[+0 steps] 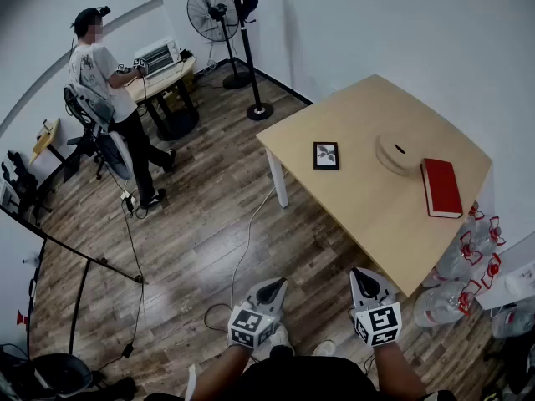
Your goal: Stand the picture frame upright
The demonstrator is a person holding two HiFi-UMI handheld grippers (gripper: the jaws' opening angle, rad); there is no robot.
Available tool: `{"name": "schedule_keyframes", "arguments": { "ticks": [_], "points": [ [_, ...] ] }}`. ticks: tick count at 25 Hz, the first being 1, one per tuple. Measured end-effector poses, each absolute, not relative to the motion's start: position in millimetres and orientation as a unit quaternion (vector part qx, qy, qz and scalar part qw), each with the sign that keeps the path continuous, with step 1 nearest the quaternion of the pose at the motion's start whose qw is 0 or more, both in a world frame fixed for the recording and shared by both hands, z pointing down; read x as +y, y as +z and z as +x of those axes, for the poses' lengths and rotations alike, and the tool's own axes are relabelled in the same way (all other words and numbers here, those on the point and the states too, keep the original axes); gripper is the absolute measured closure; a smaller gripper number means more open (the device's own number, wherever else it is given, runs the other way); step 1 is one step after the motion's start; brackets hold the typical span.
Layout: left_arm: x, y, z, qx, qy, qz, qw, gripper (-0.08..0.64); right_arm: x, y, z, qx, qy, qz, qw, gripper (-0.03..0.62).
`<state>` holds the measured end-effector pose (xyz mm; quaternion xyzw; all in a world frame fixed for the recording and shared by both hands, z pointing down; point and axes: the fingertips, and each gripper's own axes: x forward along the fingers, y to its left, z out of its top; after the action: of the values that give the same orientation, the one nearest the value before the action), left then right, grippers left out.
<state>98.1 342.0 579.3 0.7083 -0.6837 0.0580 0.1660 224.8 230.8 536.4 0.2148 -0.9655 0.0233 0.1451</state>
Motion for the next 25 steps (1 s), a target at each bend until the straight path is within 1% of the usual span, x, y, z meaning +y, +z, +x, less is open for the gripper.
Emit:
{"name": "schedule_keyframes", "arguments": {
  "ticks": [7, 15, 18, 25],
  "points": [
    [340, 574, 130, -0.692, 0.058, 0.702, 0.158, 0.565, 224, 531, 252, -0.969, 0.012, 0.205, 0.137, 0.583],
    [348, 573, 136, -0.694, 0.050, 0.700, 0.162, 0.565, 236, 532, 256, -0.971, 0.014, 0.199, 0.132, 0.583],
    [352, 578, 135, -0.691, 0.053, 0.701, 0.166, 0.565, 238, 531, 252, -0.971, 0.016, 0.196, 0.133, 0.583],
    [358, 573, 118, -0.682, 0.065, 0.713, 0.150, 0.565, 246, 534, 221, -0.974, 0.024, 0.178, 0.140, 0.583]
  ]
}}
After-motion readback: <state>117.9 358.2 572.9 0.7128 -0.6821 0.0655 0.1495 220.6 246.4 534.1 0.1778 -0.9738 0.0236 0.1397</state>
